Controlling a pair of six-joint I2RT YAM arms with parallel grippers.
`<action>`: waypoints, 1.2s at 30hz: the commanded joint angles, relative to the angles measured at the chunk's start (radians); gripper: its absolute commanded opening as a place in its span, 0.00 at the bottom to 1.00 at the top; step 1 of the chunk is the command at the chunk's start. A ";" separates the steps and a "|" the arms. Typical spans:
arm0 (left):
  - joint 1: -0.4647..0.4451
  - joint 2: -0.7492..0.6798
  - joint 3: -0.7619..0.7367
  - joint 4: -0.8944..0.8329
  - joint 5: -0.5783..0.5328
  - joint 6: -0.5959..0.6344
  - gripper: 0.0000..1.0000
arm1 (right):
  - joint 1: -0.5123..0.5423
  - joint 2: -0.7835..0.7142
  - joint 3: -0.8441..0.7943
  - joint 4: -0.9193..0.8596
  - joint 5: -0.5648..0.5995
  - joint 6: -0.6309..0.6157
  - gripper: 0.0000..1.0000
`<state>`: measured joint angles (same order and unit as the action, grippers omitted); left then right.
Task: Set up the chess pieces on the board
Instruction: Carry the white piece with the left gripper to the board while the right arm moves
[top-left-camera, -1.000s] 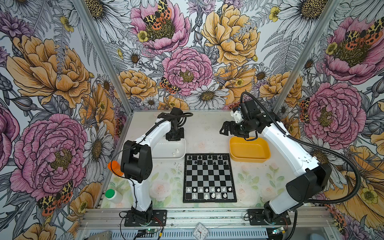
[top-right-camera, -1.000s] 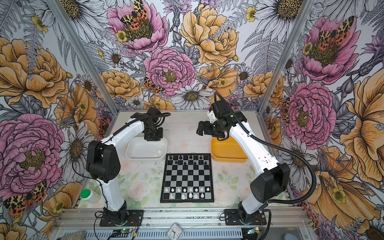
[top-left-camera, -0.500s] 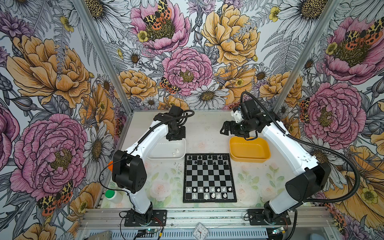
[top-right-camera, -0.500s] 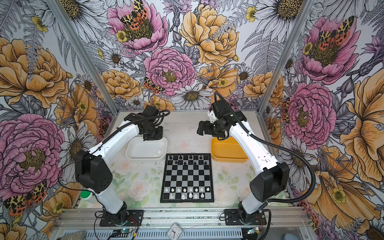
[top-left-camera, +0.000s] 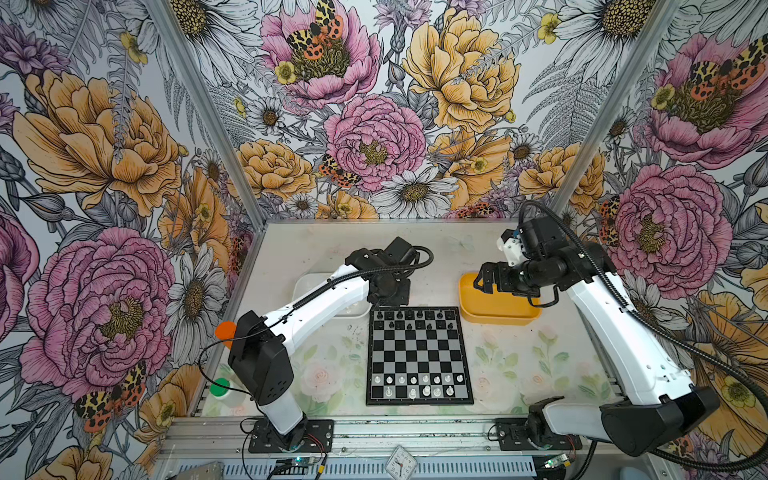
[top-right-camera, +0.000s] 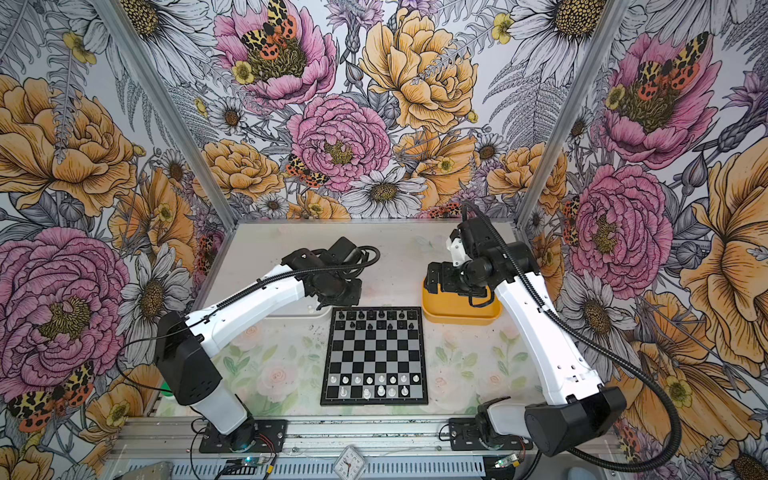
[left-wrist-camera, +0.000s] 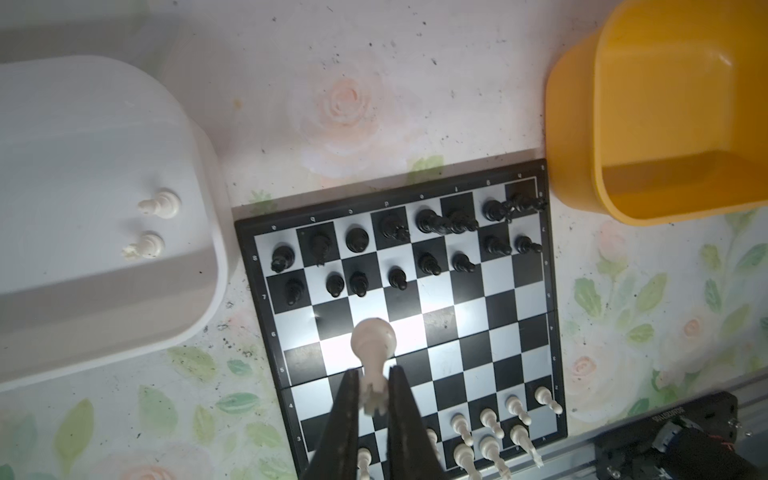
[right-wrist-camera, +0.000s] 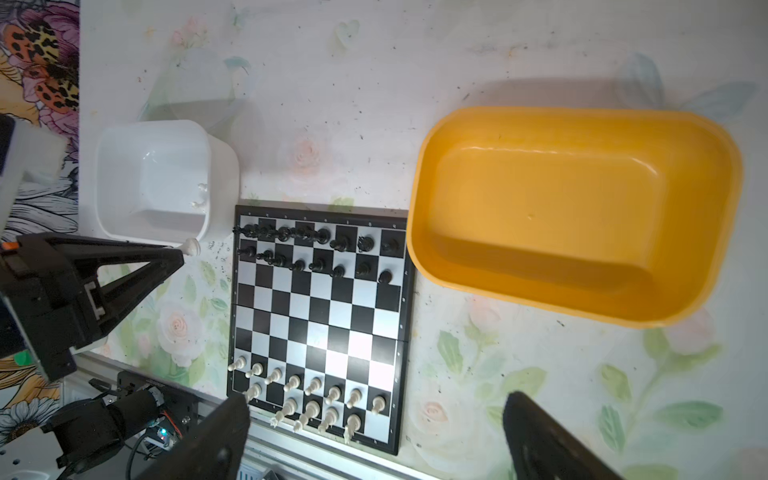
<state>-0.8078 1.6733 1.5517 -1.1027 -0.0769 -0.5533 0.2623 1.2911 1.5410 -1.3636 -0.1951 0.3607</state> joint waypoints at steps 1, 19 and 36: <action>-0.086 -0.024 0.000 0.000 -0.080 -0.103 0.12 | -0.015 -0.048 -0.027 -0.142 0.099 0.017 0.98; -0.479 0.132 0.099 0.001 -0.165 -0.234 0.10 | -0.068 -0.347 -0.163 -0.344 0.112 0.113 0.99; -0.666 0.320 0.178 0.007 -0.163 -0.283 0.10 | -0.068 -0.474 -0.176 -0.422 0.076 0.129 0.99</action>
<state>-1.4612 1.9762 1.6936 -1.1019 -0.2108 -0.8139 0.1959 0.8310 1.3712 -1.6493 -0.1024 0.4816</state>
